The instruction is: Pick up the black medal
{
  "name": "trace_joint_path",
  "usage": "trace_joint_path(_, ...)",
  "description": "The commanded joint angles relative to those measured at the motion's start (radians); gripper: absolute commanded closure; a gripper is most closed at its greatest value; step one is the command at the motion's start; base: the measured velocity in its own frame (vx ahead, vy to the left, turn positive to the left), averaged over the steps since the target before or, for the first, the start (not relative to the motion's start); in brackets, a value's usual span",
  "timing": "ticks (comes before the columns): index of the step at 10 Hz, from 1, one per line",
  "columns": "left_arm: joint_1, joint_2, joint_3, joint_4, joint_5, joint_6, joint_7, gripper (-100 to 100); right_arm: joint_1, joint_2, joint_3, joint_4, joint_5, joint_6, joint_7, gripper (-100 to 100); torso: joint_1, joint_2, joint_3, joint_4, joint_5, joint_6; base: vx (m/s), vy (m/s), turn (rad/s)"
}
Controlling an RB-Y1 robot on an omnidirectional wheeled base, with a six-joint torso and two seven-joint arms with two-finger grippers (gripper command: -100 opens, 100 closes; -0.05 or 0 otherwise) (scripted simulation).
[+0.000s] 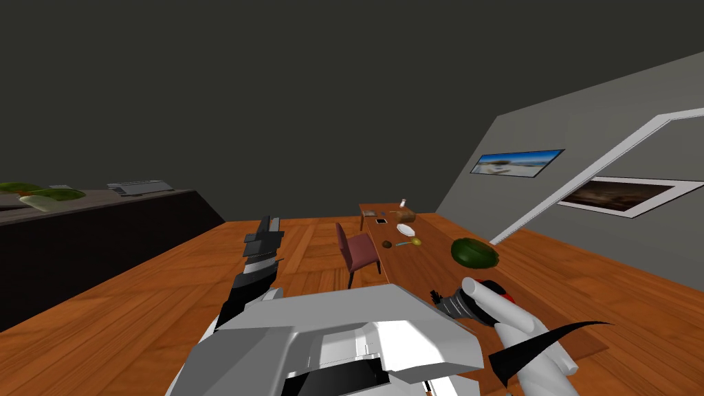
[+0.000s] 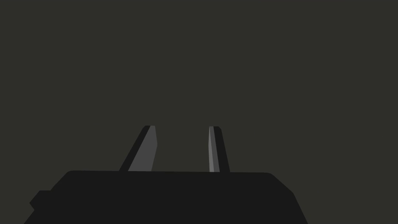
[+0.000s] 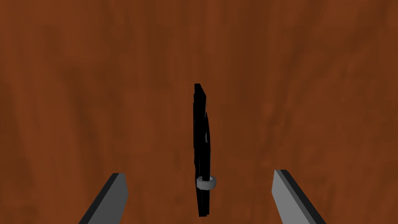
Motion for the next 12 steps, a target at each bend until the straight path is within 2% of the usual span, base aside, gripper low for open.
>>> trace_joint_path(1, 0.0, 0.0, 0.0, 0.0, 0.0, 0.0, 0.0, 0, -0.024, 0.01, -0.002, -0.003, -0.018, -0.032, 0.011, -100, 0.0, 0.0, 0.0, 0.0, 0.0, 0.0, -0.082, -0.011, -0.006)
trace_joint_path(2, 0.0, 0.0, 0.0, 0.0, 0.0, 0.0, 0.0, 0, -0.037, 0.014, -0.003, -0.003, -0.028, -0.049, 0.018, -100, 0.0, -0.001, 0.0, 0.0, 0.0, 0.0, -0.09, -0.009, -0.002)
trace_joint_path(3, 0.0, 0.0, 0.0, 0.0, 0.0, 0.0, 0.0, 0, -0.026, 0.008, -0.005, 0.001, -0.025, -0.036, 0.018, -100, 0.0, 0.0, 0.0, 0.0, 0.0, 0.0, -0.04, -0.003, 0.0)
trace_joint_path(4, 0.0, 0.0, 0.0, 0.0, 0.0, 0.0, 0.0, 0, -0.027, 0.009, -0.006, -0.001, -0.026, -0.039, 0.019, 0, 0.0, -0.003, -0.001, -0.001, 0.0, 0.0, -0.007, -0.001, -0.001)
trace_joint_path(5, 0.0, 0.0, 0.0, 0.0, 0.0, 0.0, 0.0, 0, -0.033, 0.018, 0.004, 0.025, -0.017, -0.068, 0.026, -100, 0.0, -0.005, -0.003, -0.001, 0.0, 0.0, 0.01, -0.009, -0.027)
trace_joint_path(7, 0.0, 0.0, 0.0, 0.0, 0.0, 0.0, 0.0, 0, -0.042, 0.029, 0.015, 0.057, -0.006, -0.104, 0.036, -100, -0.001, -0.008, -0.005, -0.002, 0.0, 0.0, 0.035, -0.019, -0.023)
trace_joint_path(8, 0.0, 0.0, 0.0, 0.0, 0.0, 0.0, 0.0, 0, -0.039, 0.027, 0.013, 0.047, -0.008, -0.092, 0.032, -100, -0.001, -0.009, -0.005, -0.002, 0.0, 0.0, 0.014, -0.009, 0.002)
trace_joint_path(9, 0.0, 0.0, 0.0, 0.0, 0.0, 0.0, 0.0, 0, -0.04, 0.028, 0.014, 0.049, -0.007, -0.096, 0.033, 100, 0.0, -0.008, -0.004, -0.002, 0.0, 0.0, 0.0, 0.0, 0.0)
trace_joint_path(12, 0.0, 0.0, 0.0, 0.0, 0.0, 0.0, 0.0, 0, -0.04, 0.027, 0.013, 0.048, -0.008, -0.096, 0.032, 100, 0.001, -0.007, -0.004, -0.002, 0.0, 0.0, 0.0, 0.0, 0.0)
